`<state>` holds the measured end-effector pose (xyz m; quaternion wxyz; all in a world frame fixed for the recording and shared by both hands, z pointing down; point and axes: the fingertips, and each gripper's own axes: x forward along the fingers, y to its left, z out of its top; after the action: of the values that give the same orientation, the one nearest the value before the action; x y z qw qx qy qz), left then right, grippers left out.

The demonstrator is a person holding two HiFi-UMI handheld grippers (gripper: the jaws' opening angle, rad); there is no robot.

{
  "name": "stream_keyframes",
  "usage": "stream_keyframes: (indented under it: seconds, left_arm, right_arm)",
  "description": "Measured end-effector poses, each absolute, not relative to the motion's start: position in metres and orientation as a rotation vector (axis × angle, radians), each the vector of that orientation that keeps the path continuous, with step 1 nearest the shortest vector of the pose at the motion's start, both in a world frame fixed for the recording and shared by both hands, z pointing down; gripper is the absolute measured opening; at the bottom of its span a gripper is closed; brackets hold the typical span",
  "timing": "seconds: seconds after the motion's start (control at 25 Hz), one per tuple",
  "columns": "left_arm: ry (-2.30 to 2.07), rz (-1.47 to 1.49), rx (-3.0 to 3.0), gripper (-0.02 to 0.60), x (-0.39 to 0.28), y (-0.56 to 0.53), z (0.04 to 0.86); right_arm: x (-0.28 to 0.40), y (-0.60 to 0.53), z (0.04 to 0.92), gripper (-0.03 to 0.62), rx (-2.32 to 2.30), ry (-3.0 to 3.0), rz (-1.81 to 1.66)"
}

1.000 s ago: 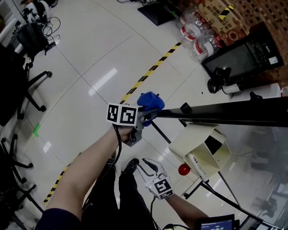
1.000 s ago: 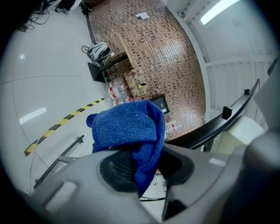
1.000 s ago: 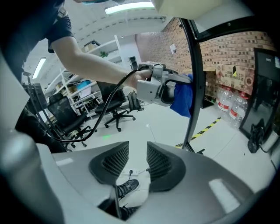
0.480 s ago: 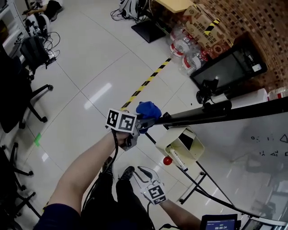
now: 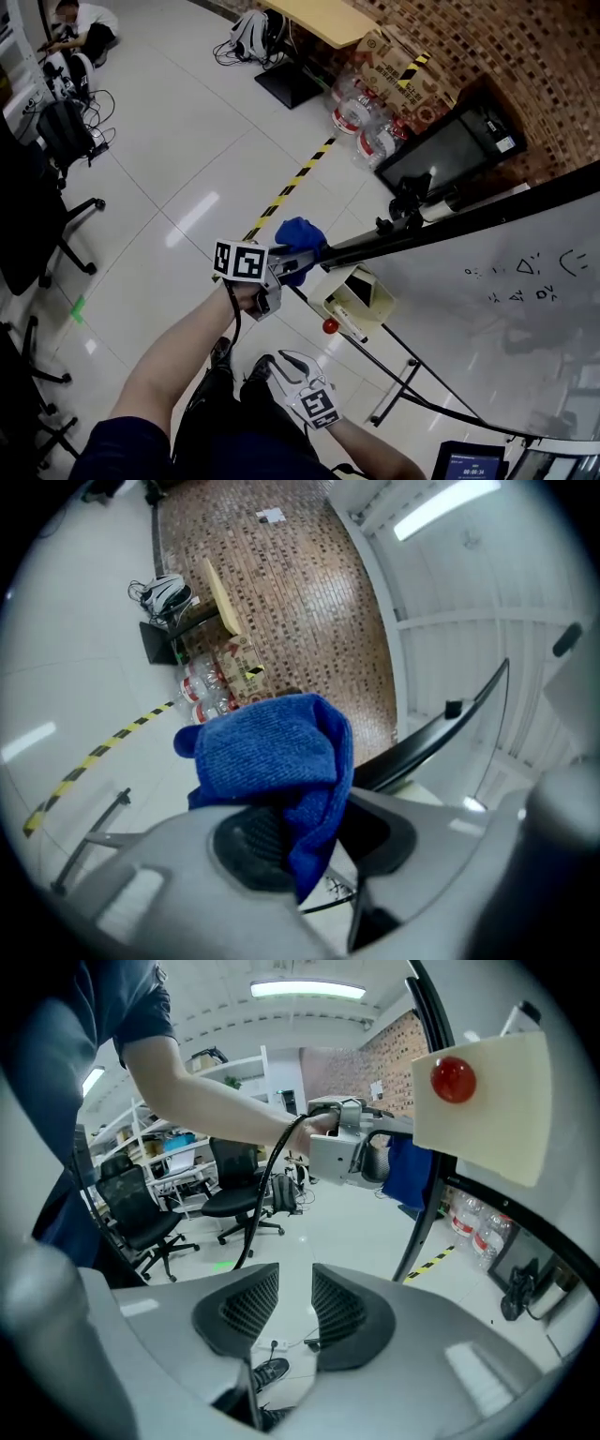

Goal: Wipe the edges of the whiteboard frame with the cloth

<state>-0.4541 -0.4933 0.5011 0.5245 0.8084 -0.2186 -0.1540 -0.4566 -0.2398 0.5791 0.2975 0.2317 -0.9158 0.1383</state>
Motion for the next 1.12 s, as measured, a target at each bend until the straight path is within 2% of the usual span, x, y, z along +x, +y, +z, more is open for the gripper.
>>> stream_keyframes:
  seconds: [0.2, 0.32, 0.48, 0.68, 0.88, 1.12]
  left_arm:
    - [-0.635, -0.451, 1.927, 0.121, -0.472, -0.498, 0.485]
    - [-0.822, -0.237, 2.193, 0.122, -0.469, -0.504, 0.466]
    - [-0.728, -0.034, 2.321, 0.123, -0.45, -0.503, 0.447]
    - [-0.64, -0.077, 2.358, 0.121, -0.443, -0.495, 0.408]
    - [-0.591, -0.277, 2.298, 0.121, -0.446, -0.495, 0.367]
    - [-0.56, -0.321, 2.327, 0.121, -0.447, -0.491, 0.337]
  right_arm:
    - [-0.439, -0.251, 0.558, 0.107, 0.731, -2.417, 0.359]
    - [-0.426, -0.262, 0.548, 0.101, 0.804, -2.404, 0.342]
    - [-0.422, -0.268, 0.538, 0.1, 0.874, -2.395, 0.344]
    - [-0.429, -0.268, 0.521, 0.1, 0.861, -2.417, 0.285]
    - [-0.442, -0.268, 0.508, 0.1, 0.831, -2.45, 0.257]
    - [-0.459, -0.284, 0.47, 0.1, 0.835, -2.526, 0.189]
